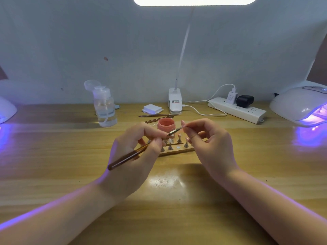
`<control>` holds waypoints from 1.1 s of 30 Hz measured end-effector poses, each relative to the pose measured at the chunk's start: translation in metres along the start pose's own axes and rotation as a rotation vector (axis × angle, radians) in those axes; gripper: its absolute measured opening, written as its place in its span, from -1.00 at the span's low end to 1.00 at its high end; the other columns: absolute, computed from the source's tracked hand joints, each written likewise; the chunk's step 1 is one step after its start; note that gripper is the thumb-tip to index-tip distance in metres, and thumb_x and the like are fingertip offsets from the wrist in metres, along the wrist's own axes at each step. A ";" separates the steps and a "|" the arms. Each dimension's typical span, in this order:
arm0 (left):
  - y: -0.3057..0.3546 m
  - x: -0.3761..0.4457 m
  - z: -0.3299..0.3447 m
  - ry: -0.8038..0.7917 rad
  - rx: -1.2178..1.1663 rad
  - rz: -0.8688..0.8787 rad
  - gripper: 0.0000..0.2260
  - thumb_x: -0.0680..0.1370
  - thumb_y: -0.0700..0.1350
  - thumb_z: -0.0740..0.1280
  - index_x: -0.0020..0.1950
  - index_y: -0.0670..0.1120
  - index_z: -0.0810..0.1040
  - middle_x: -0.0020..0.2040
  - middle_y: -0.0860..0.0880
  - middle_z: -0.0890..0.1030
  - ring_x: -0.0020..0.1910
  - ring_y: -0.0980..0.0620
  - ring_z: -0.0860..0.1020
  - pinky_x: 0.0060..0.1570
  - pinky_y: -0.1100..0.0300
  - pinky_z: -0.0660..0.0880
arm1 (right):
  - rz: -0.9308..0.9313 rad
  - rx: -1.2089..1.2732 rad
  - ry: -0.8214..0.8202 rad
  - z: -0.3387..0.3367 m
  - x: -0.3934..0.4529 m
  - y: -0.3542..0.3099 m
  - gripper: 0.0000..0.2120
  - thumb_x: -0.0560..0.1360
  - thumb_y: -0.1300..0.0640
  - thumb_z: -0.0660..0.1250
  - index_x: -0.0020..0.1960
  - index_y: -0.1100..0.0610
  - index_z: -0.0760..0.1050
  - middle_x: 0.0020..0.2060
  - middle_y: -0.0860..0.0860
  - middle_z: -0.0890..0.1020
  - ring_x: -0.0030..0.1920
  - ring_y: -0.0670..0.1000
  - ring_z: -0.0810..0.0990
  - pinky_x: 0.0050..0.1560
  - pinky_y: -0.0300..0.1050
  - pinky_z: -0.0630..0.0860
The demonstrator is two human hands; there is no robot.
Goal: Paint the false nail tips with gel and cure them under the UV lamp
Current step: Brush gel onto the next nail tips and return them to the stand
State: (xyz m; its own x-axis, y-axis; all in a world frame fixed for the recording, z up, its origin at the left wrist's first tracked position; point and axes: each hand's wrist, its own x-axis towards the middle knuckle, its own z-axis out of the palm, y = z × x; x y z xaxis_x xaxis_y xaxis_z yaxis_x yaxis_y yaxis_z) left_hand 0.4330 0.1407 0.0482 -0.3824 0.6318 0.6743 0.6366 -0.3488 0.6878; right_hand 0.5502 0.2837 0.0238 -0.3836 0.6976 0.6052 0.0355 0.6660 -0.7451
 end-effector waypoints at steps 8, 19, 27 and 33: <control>-0.006 0.000 -0.001 -0.052 0.016 0.010 -0.84 0.44 0.02 0.25 -0.13 0.02 0.60 -0.19 0.15 0.64 -0.14 0.11 0.56 -0.16 0.29 0.44 | -0.057 -0.164 0.024 0.000 -0.002 -0.003 -0.92 0.49 0.13 0.44 -0.03 0.01 0.64 -0.25 -0.20 0.65 -0.23 -0.11 0.55 -0.27 -0.28 0.39; -0.011 0.000 -0.001 -0.029 0.011 0.043 -0.86 0.45 -0.02 0.25 -0.13 0.03 0.59 -0.20 0.15 0.64 -0.16 0.12 0.57 -0.17 0.28 0.42 | 0.006 -0.058 -0.011 0.000 -0.001 -0.002 -0.94 0.47 0.13 0.45 -0.07 0.00 0.64 -0.28 -0.17 0.67 -0.29 -0.13 0.59 -0.26 -0.24 0.49; -0.010 0.001 0.000 -0.045 0.065 0.002 -0.86 0.47 0.06 0.26 -0.06 0.11 0.59 -0.14 0.19 0.62 -0.10 0.17 0.54 -0.13 0.41 0.37 | 0.126 0.166 -0.052 0.002 -0.002 -0.004 -0.95 0.46 0.13 0.45 -0.12 -0.02 0.62 -0.25 -0.04 0.70 -0.23 0.04 0.65 -0.09 0.17 0.60; -0.007 0.000 0.000 -0.029 0.063 0.003 -0.86 0.48 0.09 0.26 -0.04 0.17 0.58 -0.10 0.25 0.63 -0.06 0.17 0.55 -0.10 0.36 0.38 | 0.159 0.201 -0.058 0.003 -0.002 -0.003 -0.97 0.46 0.13 0.46 -0.13 0.02 0.62 -0.24 -0.01 0.70 -0.20 0.02 0.65 -0.08 0.10 0.61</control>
State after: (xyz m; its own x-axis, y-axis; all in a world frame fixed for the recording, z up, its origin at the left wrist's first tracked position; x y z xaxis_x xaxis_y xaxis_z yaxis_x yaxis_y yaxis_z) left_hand 0.4284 0.1437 0.0433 -0.3617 0.6508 0.6675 0.6791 -0.3066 0.6669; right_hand 0.5477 0.2792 0.0241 -0.4402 0.7691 0.4633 -0.0823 0.4793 -0.8738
